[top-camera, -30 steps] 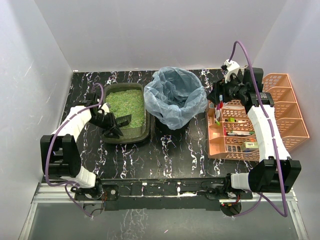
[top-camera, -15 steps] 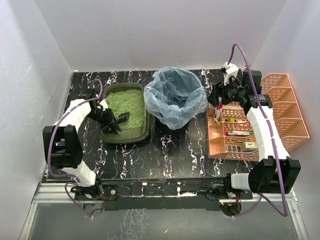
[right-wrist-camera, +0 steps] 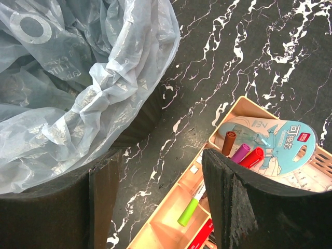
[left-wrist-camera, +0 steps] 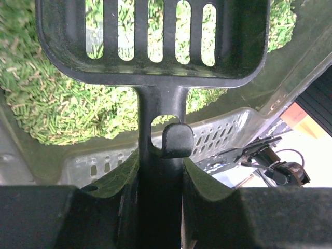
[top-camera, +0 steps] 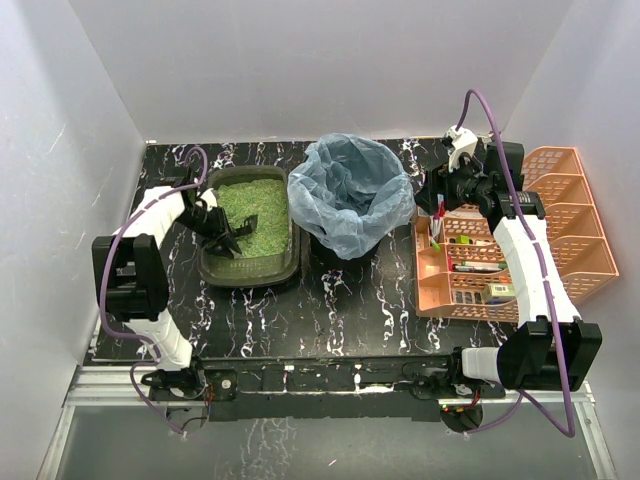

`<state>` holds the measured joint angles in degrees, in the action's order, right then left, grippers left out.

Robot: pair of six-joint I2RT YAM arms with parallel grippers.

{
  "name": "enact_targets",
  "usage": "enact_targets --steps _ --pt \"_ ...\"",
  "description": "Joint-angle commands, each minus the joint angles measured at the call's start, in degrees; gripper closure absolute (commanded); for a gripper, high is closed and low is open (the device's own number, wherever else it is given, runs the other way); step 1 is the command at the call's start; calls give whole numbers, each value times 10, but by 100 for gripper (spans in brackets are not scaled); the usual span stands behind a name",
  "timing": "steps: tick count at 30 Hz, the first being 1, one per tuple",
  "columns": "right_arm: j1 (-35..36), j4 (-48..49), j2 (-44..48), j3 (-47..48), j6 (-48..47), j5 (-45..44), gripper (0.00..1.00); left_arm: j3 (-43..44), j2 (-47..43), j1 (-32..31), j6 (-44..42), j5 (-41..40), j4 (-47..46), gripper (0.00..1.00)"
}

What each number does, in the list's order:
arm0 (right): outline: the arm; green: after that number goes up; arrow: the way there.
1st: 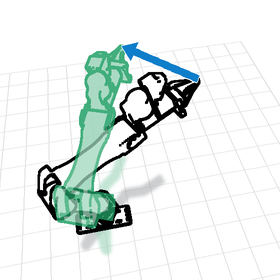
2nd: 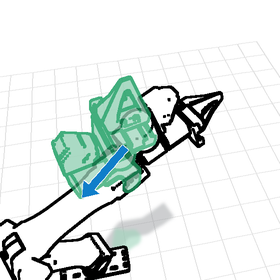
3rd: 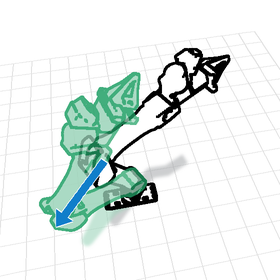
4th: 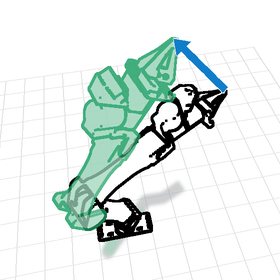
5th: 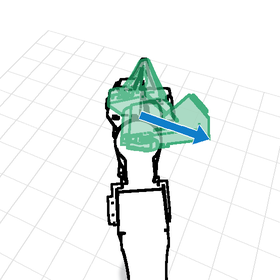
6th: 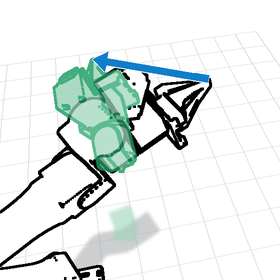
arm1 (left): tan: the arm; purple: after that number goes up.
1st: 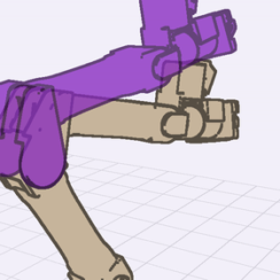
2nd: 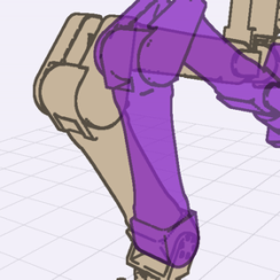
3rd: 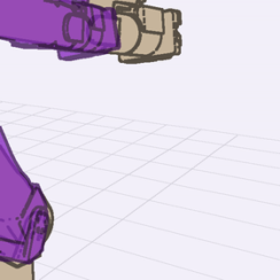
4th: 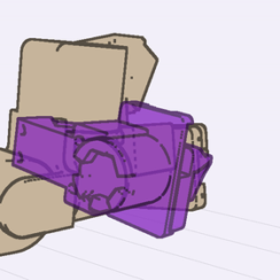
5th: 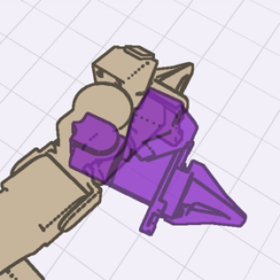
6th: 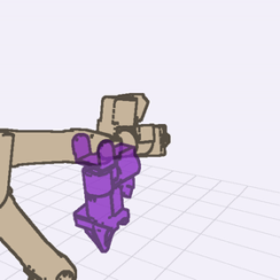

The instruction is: Clean the litter box

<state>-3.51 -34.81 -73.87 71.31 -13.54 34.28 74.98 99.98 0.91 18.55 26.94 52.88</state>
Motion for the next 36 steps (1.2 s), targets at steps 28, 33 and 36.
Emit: enact_targets --steps 28,33,36 --pt "-2 41 12 -1 -9 19 32 14 13 -35 -169 -108 -169 100" --pt "-2 40 7 1 -8 22 32 29 12 -36 -183 -100 -112 100" --pt "-3 40 6 4 -8 23 32 24 4 -36 -198 -105 -99 100"
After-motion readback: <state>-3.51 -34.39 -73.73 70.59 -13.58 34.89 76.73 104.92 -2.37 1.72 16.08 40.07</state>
